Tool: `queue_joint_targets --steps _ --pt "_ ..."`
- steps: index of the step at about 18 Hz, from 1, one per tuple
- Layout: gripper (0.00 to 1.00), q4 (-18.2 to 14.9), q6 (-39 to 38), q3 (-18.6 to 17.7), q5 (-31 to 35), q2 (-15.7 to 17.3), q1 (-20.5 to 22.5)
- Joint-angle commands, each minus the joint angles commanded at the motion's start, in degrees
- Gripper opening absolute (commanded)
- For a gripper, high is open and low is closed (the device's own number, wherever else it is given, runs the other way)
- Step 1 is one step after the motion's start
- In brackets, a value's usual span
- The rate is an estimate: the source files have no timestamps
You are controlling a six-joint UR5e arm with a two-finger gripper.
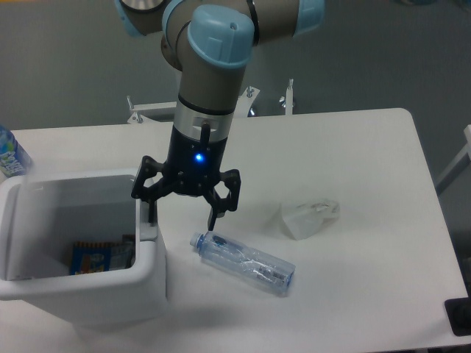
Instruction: Open the trash can
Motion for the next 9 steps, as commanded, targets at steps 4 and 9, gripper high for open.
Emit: queue_joint_targets --steps 4,9 --pt "1.00 0.00 -0.96 2.71 -0.09 0.53 0.17" --pt "1.00 0.79 2.01 10.10 5.51 0.53 7.63"
